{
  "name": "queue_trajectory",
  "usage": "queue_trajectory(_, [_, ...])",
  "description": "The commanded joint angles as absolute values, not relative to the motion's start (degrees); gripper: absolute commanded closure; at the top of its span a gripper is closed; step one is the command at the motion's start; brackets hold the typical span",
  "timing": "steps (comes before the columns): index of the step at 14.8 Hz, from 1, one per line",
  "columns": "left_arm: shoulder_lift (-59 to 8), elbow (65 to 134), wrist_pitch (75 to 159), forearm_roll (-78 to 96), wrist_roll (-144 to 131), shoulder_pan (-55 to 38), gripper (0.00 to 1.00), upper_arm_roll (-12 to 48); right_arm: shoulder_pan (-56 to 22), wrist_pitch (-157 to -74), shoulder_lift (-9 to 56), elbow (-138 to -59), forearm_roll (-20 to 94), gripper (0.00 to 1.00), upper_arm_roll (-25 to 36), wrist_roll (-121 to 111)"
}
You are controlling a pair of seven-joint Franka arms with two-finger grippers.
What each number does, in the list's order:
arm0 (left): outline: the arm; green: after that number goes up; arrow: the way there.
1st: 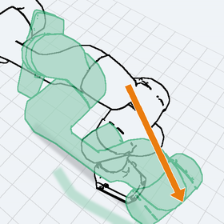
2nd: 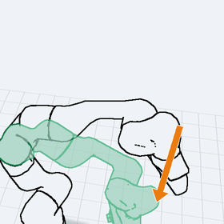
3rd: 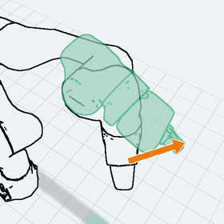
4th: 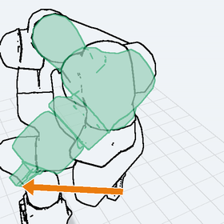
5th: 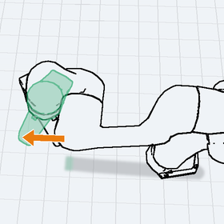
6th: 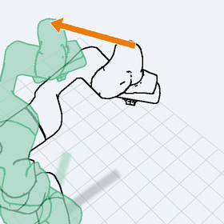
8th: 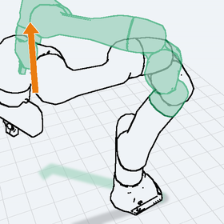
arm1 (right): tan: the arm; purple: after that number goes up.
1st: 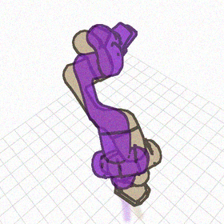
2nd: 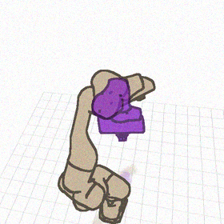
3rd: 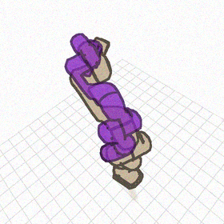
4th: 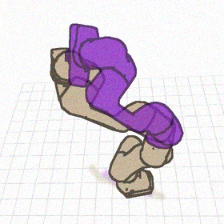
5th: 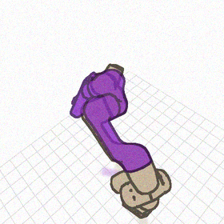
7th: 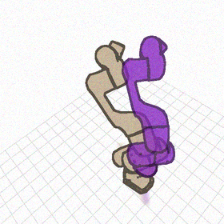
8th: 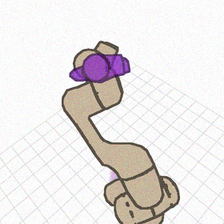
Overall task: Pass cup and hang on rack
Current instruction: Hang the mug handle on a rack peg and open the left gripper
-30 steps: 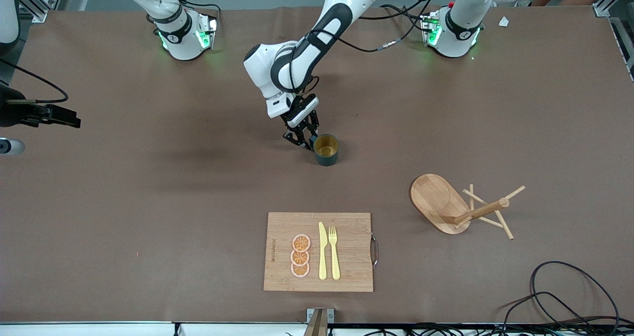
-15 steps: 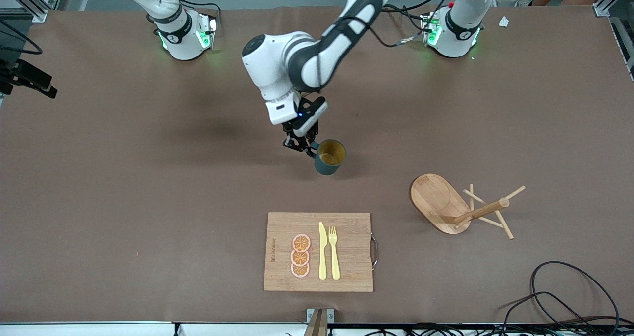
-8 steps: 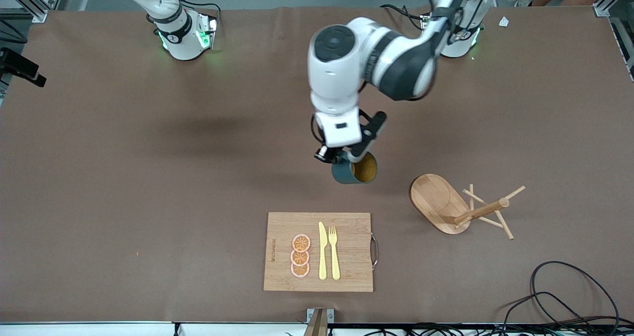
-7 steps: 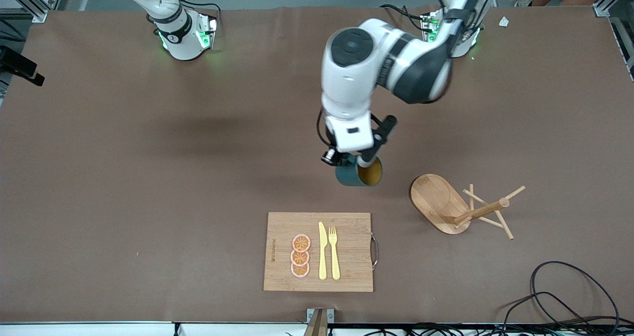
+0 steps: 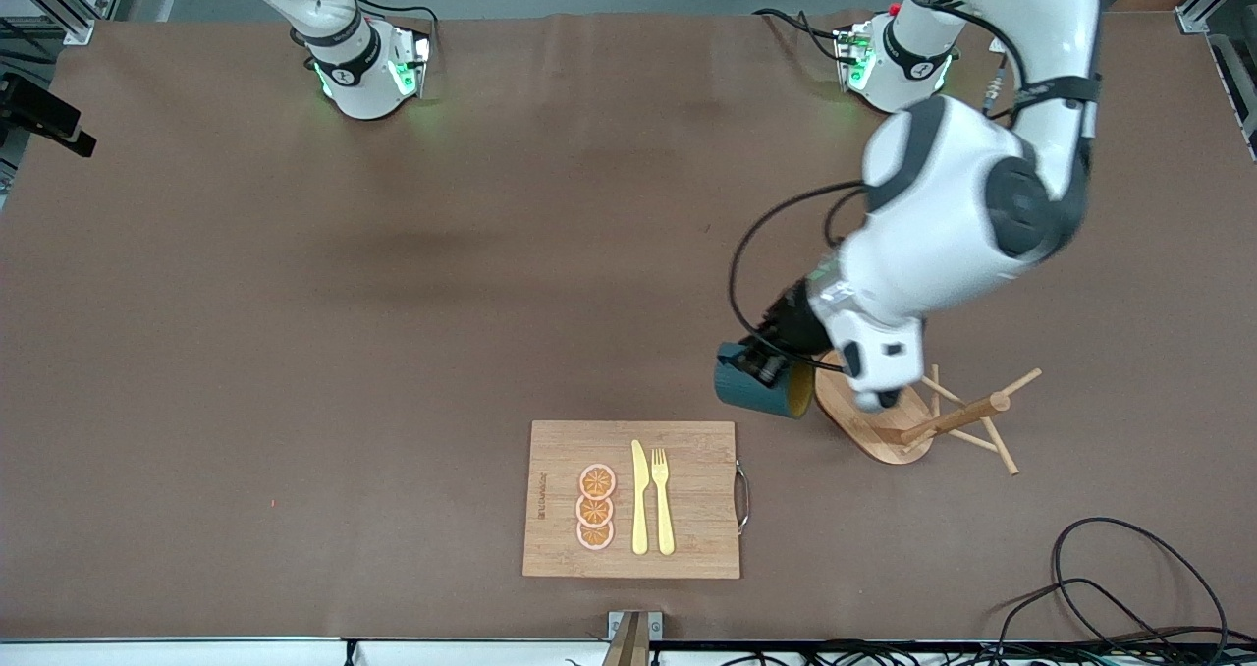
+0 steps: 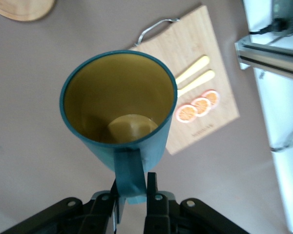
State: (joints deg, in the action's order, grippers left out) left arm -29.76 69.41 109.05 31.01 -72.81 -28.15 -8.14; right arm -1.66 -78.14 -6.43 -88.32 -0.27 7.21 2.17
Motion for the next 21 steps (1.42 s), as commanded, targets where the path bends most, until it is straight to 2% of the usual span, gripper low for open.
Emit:
queue_trajectory(1, [-27.77,71.10,107.24,37.86,-68.74,-23.92,0.99,-7.56,-1.76,-78.22,-6.68,-88.42,0.70,0.00,7.64,2.90])
queue_trajectory(4, [-28.39,71.19,103.55,43.39,-63.84,-20.23,0.99,-7.56,-1.76,-79.28,-6.59,-88.24,0.70,0.00,7.65,2.64])
queue_trajectory(12, [-31.64,71.81,86.24,55.26,-49.92,-8.27,0.99,-7.65,-1.50,-79.10,-6.15,-88.59,0.35,0.00,7.56,2.46])
queue_trajectory(21, [-33.40,73.47,82.18,56.60,-50.71,-6.42,0.99,-7.73,-1.76,-78.84,-6.24,-88.59,-1.23,0.00,7.56,2.11])
